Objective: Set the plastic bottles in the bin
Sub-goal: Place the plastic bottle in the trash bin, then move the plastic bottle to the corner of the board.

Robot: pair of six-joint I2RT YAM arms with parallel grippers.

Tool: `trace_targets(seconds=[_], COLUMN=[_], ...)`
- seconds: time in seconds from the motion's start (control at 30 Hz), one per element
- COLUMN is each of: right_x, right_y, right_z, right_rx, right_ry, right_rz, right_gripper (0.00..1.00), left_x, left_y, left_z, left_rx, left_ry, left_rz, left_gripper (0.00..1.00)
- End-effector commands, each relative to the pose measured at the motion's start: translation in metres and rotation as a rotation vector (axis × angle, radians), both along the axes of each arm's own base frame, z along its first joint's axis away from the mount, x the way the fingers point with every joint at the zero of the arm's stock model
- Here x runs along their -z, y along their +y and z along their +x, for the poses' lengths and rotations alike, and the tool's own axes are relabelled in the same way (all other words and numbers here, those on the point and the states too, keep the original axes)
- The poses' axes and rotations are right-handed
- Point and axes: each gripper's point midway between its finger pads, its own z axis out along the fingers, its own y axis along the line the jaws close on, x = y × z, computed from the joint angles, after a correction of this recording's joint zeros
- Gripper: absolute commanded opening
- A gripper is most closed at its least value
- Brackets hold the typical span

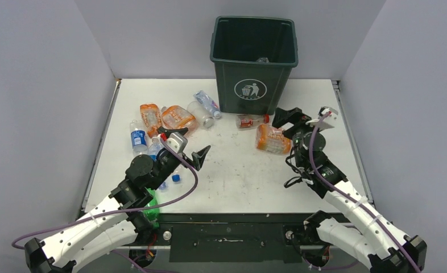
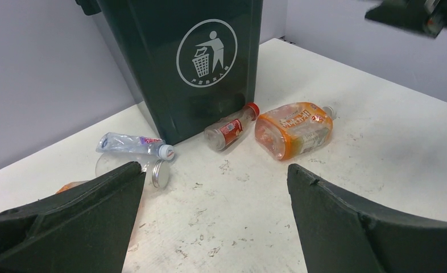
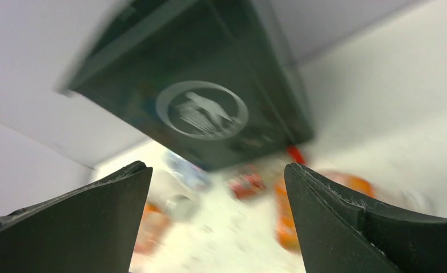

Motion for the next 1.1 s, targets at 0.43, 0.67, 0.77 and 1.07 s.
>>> trace_targets(seconds=[0.43, 0.67, 0.77, 1.07], right_x=[0.218, 0.257, 0.275, 0.300], right_y=[-0.116, -0.125, -0.134, -0.134], right_z=[0.022, 0.037, 0.040, 0.042], right_rx=[0.353, 0.387, 0.406, 0.395], right_ry=[0.372, 0.377, 0.416, 0.469], right_rz=[0.457, 0.586, 0.608, 0.581], right_gripper=[0.90, 0.90, 0.92, 0.95], left_x=[-0.008, -0.004, -0.006, -0.006], left_y=[-0.011, -0.016, -0.016, -0.014], left_z=[0.002, 0.000, 0.000, 0.000], left_rx=[0.014, 0.031, 0.033, 0.026], left_ry=[-0.002, 0.009, 0.005, -0.004], left_rz=[0.024, 0.033, 0.029, 0.027], left_gripper=[0.96, 0.96, 0.96, 0.96])
